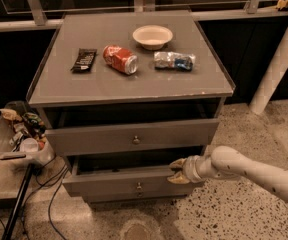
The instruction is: Open middle drawer
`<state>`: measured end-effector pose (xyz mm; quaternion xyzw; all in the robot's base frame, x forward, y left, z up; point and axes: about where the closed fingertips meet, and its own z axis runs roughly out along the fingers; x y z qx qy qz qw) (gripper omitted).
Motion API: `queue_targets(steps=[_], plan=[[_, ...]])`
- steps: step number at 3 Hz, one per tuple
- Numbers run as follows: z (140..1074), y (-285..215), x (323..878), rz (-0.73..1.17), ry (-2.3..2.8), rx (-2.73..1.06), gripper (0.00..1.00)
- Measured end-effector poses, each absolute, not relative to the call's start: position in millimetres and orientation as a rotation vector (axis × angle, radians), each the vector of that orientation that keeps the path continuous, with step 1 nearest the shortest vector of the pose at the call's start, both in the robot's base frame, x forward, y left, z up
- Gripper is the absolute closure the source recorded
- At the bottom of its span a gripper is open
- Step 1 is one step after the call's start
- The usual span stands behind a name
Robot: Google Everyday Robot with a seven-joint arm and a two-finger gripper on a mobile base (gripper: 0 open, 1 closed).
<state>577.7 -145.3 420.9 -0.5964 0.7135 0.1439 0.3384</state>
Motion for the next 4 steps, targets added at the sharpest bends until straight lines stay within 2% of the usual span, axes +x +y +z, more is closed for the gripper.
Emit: queue_targets(steps=[1, 2, 4], plan=[[420.8, -145.3, 577.6, 0.375, 1.859, -1.554, 1.0], [420.4, -145.1, 577.1, 0.376, 1.859, -1.553, 1.0], [412.2, -163.6, 534.2, 0.368, 1.913, -1.503, 1.0]])
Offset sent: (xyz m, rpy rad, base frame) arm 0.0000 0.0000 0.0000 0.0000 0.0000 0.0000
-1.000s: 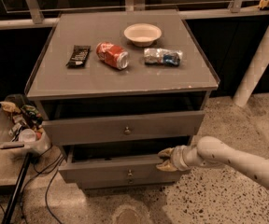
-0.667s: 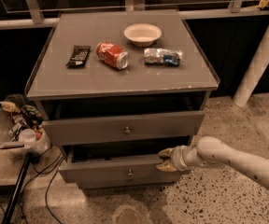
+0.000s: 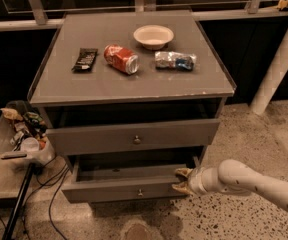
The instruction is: Open middle drawer
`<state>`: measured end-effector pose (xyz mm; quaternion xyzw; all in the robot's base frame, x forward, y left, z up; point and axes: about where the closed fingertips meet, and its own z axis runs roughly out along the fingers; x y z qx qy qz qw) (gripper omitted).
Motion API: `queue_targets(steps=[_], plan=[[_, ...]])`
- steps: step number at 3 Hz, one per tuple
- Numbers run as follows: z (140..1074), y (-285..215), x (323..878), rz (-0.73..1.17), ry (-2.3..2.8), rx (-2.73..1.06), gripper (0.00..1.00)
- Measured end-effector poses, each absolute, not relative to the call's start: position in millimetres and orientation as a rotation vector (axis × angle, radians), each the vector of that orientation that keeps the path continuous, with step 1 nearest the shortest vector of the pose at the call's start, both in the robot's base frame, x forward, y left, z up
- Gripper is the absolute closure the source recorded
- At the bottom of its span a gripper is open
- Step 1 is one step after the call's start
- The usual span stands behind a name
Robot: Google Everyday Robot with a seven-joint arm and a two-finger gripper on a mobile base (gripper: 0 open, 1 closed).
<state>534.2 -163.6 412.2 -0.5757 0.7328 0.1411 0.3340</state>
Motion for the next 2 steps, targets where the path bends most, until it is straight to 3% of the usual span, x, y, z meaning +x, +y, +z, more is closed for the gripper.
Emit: queue_targets(steps=[1, 2], plan=[[413.8, -163.5, 534.0, 0.368, 1.913, -1.503, 1.0], [413.7, -163.4, 534.0, 0.368, 1.913, -1.503, 0.82]])
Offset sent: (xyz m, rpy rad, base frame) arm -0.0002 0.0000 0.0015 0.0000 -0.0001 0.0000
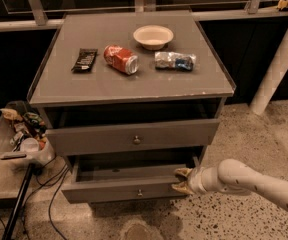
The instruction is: Open middle drawer
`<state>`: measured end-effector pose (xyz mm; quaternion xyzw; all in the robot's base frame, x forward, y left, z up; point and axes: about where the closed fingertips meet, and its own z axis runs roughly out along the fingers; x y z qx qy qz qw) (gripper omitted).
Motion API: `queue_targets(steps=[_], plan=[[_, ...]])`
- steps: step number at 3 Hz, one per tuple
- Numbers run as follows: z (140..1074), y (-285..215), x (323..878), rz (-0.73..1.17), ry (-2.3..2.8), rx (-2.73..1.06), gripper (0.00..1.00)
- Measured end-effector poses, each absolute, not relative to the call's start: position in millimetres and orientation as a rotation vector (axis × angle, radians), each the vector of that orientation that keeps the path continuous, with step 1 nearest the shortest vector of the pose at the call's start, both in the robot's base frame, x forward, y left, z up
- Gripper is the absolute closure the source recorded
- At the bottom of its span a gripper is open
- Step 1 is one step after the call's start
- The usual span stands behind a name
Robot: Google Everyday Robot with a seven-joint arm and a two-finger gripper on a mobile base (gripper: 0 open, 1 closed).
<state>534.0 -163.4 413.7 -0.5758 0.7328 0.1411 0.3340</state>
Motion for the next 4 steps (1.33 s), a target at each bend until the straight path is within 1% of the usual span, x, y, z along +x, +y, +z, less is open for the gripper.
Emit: queue_targets(steps=[2, 3, 4], plan=[[413.7, -163.4, 534.0, 0.369, 1.913, -1.503, 0.35], [413.7, -163.3, 533.9, 0.369, 1.913, -1.503, 0.38], [413.7, -163.3, 533.9, 0.369, 1.913, -1.503, 0.62]])
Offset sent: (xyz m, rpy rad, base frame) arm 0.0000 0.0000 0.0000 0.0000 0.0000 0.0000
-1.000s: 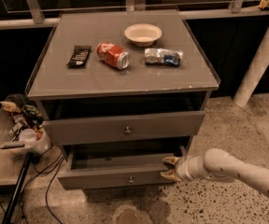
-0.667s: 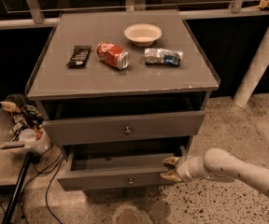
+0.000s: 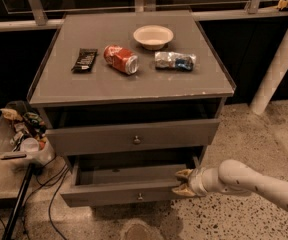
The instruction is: Open middle drawer
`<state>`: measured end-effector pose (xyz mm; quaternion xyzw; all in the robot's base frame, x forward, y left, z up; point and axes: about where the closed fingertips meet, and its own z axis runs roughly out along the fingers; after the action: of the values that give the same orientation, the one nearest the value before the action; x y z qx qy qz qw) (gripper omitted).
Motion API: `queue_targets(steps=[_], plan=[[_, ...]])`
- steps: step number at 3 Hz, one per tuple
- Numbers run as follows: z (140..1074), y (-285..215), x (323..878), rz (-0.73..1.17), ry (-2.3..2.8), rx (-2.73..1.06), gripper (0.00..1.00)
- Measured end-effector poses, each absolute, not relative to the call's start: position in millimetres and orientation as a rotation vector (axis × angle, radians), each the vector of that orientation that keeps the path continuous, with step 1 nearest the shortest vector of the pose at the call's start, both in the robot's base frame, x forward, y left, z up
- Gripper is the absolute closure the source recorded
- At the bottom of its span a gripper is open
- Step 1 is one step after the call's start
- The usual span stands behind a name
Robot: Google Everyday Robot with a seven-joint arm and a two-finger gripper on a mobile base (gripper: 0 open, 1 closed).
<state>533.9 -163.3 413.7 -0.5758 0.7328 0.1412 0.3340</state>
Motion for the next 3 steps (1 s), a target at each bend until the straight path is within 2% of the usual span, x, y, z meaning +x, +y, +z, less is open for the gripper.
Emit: queue_targets(steps=[1, 2, 3], plan=[[412.5, -163.8, 529.8, 0.372, 1.912, -1.501, 0.85], [411.0, -169.1, 512.8, 0.379, 1.91, -1.488, 1.0], [412.0, -171.8, 499.3, 0.375, 1.909, -1.482, 1.0]])
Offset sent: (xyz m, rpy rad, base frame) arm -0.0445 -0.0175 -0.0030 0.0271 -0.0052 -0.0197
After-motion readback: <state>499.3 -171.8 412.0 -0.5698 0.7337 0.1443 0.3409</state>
